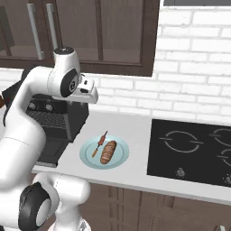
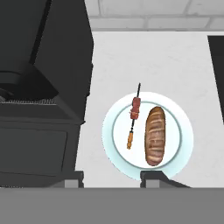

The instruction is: Pick up the kebab skewer and baguette bread, and place them inside the toaster oven. Close the toaster oven door and start by setting the timer.

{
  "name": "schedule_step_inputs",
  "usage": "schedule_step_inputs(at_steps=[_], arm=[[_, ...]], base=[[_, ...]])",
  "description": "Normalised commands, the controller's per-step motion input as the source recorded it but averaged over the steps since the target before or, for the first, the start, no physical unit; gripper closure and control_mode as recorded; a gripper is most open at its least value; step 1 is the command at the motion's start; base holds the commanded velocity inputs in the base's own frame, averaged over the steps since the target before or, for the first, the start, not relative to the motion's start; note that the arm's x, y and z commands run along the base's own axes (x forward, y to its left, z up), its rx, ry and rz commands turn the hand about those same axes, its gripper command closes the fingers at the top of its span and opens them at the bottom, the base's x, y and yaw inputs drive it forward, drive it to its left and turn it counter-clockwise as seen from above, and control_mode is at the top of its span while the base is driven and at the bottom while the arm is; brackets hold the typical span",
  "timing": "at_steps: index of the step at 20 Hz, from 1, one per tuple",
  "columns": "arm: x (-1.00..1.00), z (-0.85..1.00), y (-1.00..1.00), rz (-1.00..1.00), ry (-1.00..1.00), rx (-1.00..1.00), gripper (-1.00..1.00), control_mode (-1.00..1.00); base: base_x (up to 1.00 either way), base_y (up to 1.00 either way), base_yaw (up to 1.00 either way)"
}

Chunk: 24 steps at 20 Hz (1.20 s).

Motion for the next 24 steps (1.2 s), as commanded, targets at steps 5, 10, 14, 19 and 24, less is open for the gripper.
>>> schedule_step_inputs(at_steps=[5,10,14,19,24], arm=[[-0.29,-0.05,0.0,0.0,0.0,0.0,-1.0,-1.0],[-0.74,-0.17,0.16,0.07,-0.14,-0.03,-1.0,-1.0],[-0.46,-0.15,0.65,0.05,-0.19,-0.11,-1.0,-1.0],[-0.31,-0.15,0.87,0.0,-0.1,-0.05,-1.0,-1.0],[-0.07,-0.1,0.77,0.0,-0.01,-0.06,-1.0,-1.0]], base=[[0.0,0.0,0.0],[0.0,0.0,0.0],[0.0,0.0,0.0],[0.0,0.0,0.0],[0.0,0.0,0.0]])
